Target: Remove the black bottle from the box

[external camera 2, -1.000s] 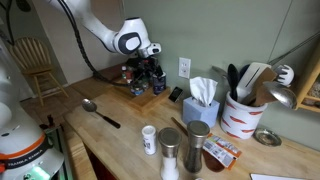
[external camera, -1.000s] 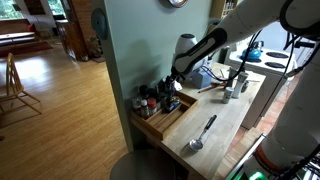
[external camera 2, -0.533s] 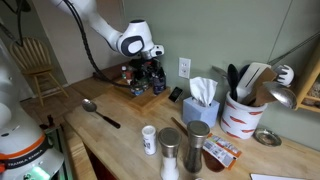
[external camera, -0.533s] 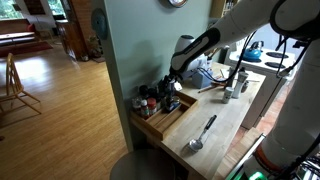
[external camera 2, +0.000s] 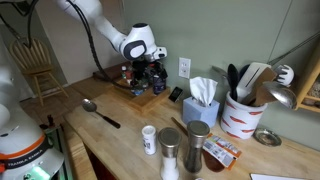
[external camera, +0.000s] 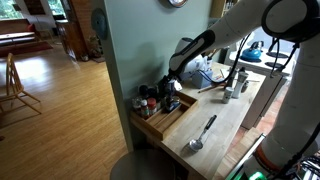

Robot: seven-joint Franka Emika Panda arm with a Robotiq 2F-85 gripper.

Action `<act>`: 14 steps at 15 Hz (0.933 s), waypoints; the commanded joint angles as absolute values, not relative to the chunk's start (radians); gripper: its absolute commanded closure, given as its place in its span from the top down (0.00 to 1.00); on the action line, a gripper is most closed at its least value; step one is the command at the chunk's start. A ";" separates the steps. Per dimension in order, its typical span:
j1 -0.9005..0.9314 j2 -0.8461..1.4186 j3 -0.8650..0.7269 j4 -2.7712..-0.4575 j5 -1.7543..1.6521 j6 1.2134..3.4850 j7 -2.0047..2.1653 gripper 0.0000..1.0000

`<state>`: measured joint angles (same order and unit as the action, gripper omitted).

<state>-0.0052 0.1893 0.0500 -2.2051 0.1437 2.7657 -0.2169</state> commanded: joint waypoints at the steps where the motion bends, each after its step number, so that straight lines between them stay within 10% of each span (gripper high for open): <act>1: -0.032 0.213 0.077 -2.186 0.187 2.787 -0.259 0.72; 14: -0.017 0.043 0.034 -2.166 0.125 2.603 -0.151 0.69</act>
<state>-0.0181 0.1242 0.0487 -2.1755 0.1470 2.6766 -0.1949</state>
